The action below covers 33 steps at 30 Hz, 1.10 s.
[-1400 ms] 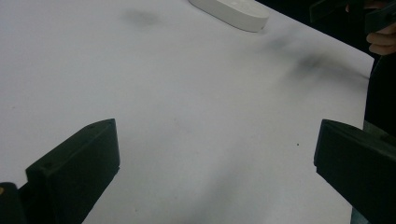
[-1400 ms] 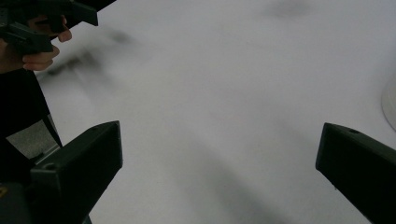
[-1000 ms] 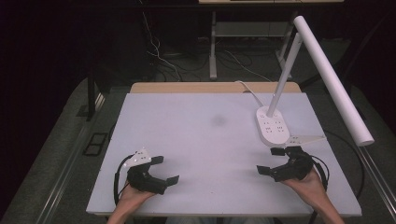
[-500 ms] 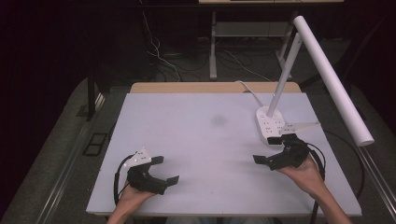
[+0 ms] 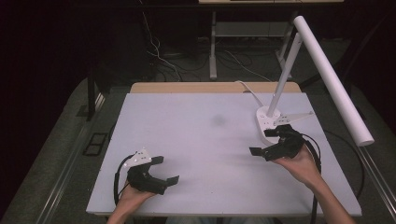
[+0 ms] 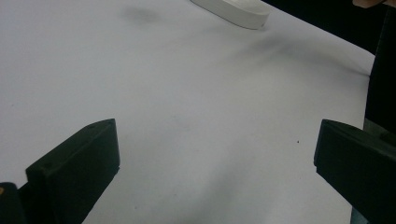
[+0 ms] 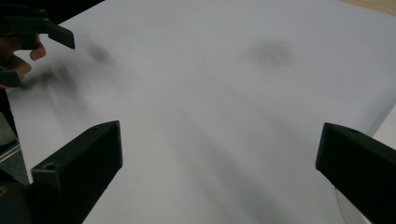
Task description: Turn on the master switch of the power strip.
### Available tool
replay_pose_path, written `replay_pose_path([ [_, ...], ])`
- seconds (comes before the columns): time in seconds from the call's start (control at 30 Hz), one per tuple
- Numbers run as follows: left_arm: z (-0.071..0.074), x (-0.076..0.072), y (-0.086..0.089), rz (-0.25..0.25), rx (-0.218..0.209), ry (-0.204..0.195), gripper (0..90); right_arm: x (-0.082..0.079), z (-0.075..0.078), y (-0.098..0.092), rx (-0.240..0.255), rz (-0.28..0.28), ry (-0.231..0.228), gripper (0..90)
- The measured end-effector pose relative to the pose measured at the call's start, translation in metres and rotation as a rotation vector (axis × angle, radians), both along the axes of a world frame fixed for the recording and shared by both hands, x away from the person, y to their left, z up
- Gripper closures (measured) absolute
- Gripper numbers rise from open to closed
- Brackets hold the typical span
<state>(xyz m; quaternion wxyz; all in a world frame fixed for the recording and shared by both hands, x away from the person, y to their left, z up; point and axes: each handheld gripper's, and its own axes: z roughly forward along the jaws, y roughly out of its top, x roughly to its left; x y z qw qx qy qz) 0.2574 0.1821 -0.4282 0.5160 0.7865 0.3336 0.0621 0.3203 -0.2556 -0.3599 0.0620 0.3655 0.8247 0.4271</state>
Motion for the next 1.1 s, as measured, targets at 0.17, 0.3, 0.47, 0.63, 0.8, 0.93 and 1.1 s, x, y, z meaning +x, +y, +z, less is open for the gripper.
replay_pose_path([
  [0.17,0.000,0.000,0.000,-0.002,0.002,0.001,0.0,0.008,0.002,0.001,-0.015,-0.011,0.001,0.0],
  [0.3,0.000,0.000,-0.001,-0.001,0.002,0.003,0.0,0.012,0.003,0.002,-0.020,-0.019,0.001,0.0],
  [0.47,0.000,0.000,0.000,-0.001,0.003,0.003,0.0,0.021,0.004,0.003,-0.034,-0.026,0.005,0.0],
  [0.63,-0.001,0.001,0.000,0.000,0.007,0.005,0.0,0.028,0.005,0.003,-0.050,-0.032,0.007,0.0],
  [0.8,-0.001,0.001,0.001,0.001,0.013,0.010,0.0,0.036,0.007,0.003,-0.075,-0.039,0.011,0.0],
  [0.93,-0.001,0.001,0.001,0.001,0.012,0.010,0.0,0.041,0.009,0.004,-0.082,-0.044,0.014,0.0],
  [1.1,-0.001,0.001,0.001,0.000,0.012,0.009,0.0,0.048,0.010,0.005,-0.106,-0.045,0.015,0.0],
])
